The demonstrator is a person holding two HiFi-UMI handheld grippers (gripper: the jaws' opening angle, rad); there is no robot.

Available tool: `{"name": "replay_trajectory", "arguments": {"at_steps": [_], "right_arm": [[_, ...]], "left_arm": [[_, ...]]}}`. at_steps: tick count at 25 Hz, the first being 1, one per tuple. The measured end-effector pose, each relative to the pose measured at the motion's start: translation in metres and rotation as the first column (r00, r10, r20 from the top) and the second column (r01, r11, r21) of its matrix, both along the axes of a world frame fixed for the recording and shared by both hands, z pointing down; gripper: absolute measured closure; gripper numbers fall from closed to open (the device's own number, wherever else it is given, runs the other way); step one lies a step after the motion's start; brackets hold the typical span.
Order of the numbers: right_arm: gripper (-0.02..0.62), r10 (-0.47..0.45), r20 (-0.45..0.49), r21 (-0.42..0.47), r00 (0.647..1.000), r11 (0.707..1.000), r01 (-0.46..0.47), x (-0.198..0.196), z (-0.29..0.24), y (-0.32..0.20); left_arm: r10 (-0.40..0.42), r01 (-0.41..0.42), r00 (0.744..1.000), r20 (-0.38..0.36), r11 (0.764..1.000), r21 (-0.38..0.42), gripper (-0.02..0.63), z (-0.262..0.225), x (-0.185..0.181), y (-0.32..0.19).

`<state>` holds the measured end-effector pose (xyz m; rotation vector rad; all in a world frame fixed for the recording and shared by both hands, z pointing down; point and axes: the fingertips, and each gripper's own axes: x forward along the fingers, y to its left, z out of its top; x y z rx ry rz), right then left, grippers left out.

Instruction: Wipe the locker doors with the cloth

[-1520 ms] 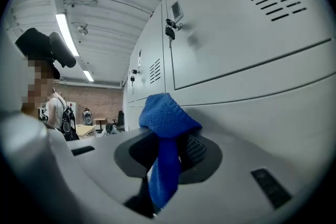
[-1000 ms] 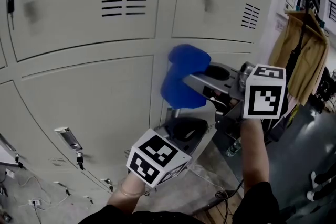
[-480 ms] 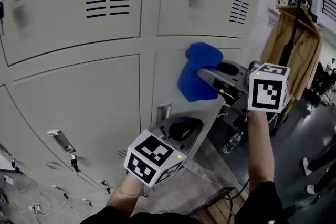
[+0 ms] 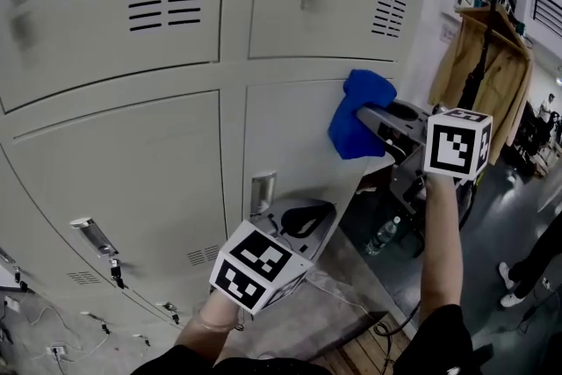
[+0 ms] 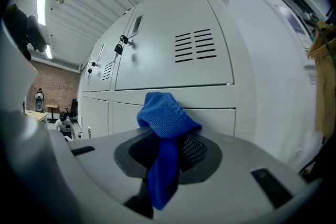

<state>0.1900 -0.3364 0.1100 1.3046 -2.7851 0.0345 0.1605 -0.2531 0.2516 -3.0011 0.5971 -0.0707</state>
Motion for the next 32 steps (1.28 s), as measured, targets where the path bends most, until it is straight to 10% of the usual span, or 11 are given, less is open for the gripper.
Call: {"name": "replay_trajectory", "arguments": {"at_steps": [20,32], "right_arm": [[0.511,0.267,0.002,0.037,0.964,0.963,-0.267,0.089,-0.008,-0.021],[0.511,0.065,-0.186,0.200,0.980,0.979,-0.027,-0.073,0.027,0.060]], "left_arm": [[-0.022,0.022,1.000,0.000,1.000,-0.002,0.600,0.005,0.003,-0.004],[-0.158,0.158,0.987,-0.028,0.987,0.009,0.600,0.017,-0.014,-0.005]]}}
